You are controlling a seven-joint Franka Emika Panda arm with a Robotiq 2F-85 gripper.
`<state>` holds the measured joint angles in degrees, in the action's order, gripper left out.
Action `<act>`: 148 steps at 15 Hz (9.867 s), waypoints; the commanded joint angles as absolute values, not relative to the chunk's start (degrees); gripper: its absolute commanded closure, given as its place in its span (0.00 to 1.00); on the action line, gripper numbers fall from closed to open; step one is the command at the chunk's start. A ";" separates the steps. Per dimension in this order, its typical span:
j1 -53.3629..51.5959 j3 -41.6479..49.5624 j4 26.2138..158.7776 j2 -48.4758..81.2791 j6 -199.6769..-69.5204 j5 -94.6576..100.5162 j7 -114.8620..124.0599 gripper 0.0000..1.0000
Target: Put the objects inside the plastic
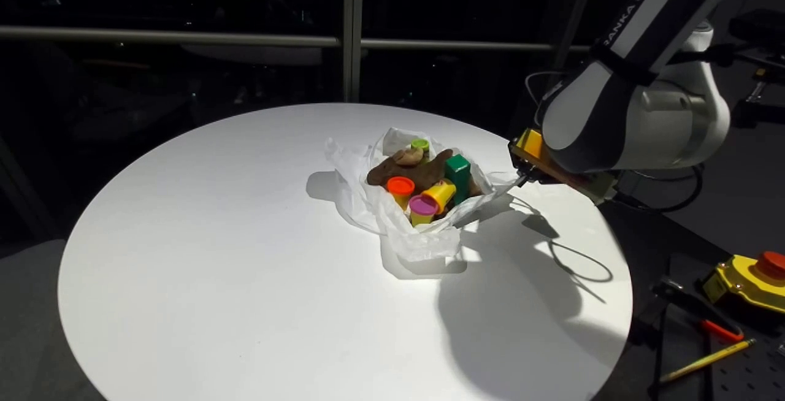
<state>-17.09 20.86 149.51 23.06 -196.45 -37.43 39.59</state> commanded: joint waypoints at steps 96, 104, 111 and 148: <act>-13.00 6.52 37.91 64.62 -103.69 7.08 32.21 1.00; -15.71 8.95 42.21 56.29 -98.56 8.10 40.40 1.00; -15.90 7.57 50.47 52.19 -90.69 6.50 42.98 1.00; -9.58 -5.09 77.46 45.31 -108.66 10.78 -17.42 0.00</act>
<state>-9.67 -4.72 77.98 44.29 -109.18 8.94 -15.52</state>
